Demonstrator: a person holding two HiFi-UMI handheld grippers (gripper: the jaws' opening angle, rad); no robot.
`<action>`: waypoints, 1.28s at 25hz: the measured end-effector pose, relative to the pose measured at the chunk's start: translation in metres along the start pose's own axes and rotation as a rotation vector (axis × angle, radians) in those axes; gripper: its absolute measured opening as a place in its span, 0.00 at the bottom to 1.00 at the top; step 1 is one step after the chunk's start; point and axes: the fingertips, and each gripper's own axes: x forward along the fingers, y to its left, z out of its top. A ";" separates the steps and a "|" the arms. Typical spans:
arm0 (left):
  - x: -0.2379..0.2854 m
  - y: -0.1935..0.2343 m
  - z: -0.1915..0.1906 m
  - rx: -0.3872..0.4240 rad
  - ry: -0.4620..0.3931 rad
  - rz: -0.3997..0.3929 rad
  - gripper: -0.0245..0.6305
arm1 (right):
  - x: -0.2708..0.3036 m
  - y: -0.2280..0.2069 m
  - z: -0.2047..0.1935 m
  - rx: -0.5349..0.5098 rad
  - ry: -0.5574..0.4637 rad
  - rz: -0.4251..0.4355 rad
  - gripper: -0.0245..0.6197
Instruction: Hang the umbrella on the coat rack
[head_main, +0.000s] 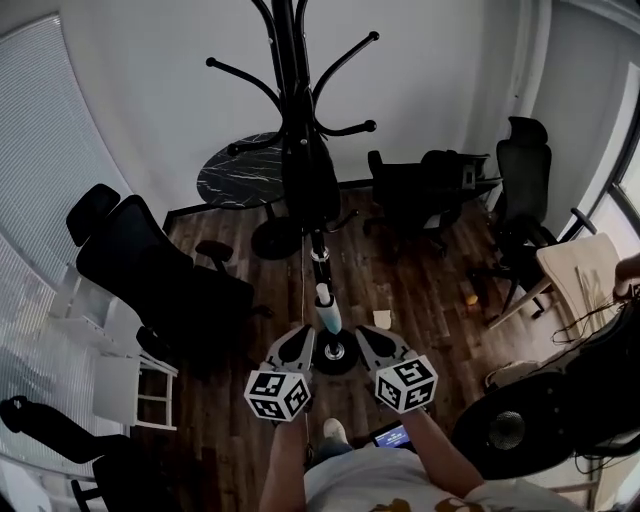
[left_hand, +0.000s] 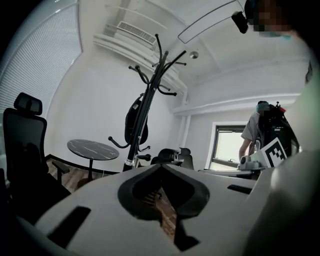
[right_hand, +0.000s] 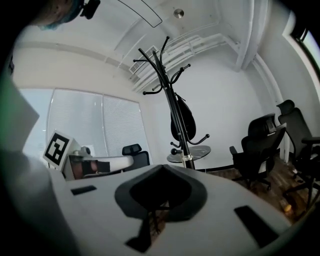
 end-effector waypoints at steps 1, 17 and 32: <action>-0.005 -0.007 0.000 -0.004 -0.009 0.002 0.07 | -0.006 0.002 -0.001 -0.009 0.001 0.001 0.06; -0.033 -0.040 -0.017 -0.004 -0.009 0.043 0.07 | -0.056 0.011 -0.005 -0.070 0.009 0.025 0.05; -0.044 -0.042 -0.031 -0.011 0.004 0.065 0.07 | -0.062 0.008 -0.016 -0.045 0.020 0.016 0.05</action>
